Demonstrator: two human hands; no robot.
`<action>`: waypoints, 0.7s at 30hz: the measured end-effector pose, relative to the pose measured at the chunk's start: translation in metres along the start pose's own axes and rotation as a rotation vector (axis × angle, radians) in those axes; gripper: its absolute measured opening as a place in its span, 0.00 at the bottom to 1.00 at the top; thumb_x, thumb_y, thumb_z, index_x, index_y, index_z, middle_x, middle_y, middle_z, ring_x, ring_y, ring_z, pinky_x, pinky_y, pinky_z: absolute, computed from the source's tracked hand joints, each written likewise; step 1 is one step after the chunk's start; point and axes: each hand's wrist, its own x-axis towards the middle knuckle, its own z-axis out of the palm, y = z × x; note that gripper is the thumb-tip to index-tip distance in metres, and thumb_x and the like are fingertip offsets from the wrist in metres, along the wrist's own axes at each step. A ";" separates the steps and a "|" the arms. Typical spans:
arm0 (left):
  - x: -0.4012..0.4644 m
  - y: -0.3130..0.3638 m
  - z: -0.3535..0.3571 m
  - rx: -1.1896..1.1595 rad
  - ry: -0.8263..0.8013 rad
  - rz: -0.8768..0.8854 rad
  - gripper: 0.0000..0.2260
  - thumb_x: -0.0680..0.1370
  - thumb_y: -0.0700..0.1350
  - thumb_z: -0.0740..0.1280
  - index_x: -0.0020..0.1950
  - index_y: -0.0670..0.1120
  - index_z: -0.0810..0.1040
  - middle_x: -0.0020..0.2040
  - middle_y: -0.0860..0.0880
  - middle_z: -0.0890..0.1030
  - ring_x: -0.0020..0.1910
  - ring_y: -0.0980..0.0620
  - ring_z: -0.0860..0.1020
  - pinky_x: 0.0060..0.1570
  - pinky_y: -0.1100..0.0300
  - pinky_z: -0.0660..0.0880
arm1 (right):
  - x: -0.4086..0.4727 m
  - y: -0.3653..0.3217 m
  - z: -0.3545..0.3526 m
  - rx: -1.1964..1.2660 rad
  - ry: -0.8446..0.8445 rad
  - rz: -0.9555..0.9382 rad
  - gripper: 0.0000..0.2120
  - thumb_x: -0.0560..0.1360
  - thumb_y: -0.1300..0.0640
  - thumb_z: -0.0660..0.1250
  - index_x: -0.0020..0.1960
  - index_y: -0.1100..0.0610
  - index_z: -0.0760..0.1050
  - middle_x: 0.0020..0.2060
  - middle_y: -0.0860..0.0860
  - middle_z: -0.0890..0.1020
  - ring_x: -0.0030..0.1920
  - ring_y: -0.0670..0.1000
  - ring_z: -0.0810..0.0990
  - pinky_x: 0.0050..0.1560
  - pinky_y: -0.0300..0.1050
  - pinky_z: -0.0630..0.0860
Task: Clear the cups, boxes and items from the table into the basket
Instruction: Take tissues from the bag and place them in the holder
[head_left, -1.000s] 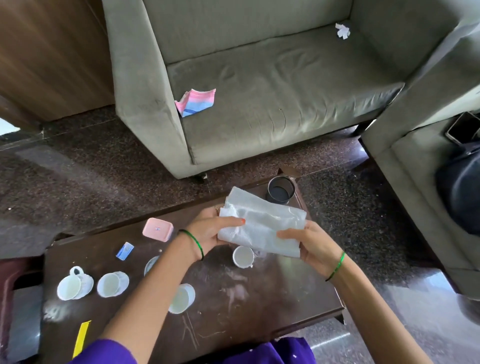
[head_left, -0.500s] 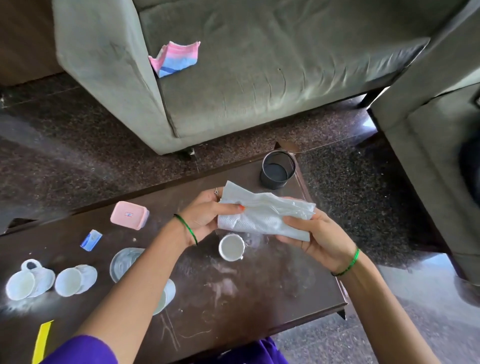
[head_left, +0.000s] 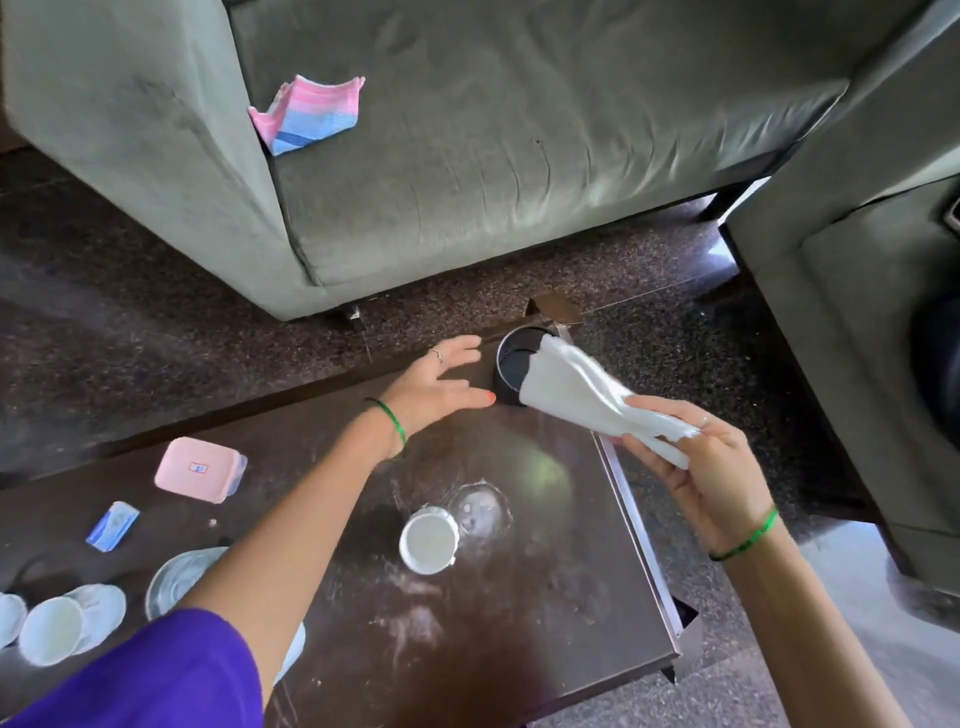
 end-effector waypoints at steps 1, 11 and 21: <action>0.010 -0.001 0.006 0.148 0.087 0.038 0.37 0.70 0.41 0.77 0.74 0.54 0.62 0.74 0.49 0.67 0.70 0.48 0.68 0.61 0.58 0.69 | 0.004 -0.001 -0.004 -0.002 0.042 -0.020 0.21 0.72 0.78 0.53 0.42 0.63 0.82 0.42 0.58 0.86 0.46 0.58 0.85 0.41 0.38 0.80; 0.079 -0.017 0.059 0.880 0.179 0.285 0.55 0.63 0.54 0.80 0.79 0.52 0.47 0.77 0.48 0.58 0.74 0.47 0.62 0.68 0.49 0.66 | 0.021 0.001 -0.005 -0.015 0.200 -0.102 0.27 0.70 0.79 0.49 0.39 0.58 0.84 0.42 0.54 0.86 0.48 0.57 0.84 0.42 0.38 0.80; 0.030 -0.057 0.006 0.550 0.326 0.310 0.48 0.60 0.48 0.82 0.74 0.47 0.61 0.70 0.47 0.69 0.67 0.48 0.70 0.64 0.55 0.70 | 0.010 0.016 0.030 -0.085 0.121 -0.088 0.24 0.71 0.77 0.54 0.41 0.57 0.84 0.48 0.59 0.84 0.50 0.55 0.84 0.43 0.40 0.80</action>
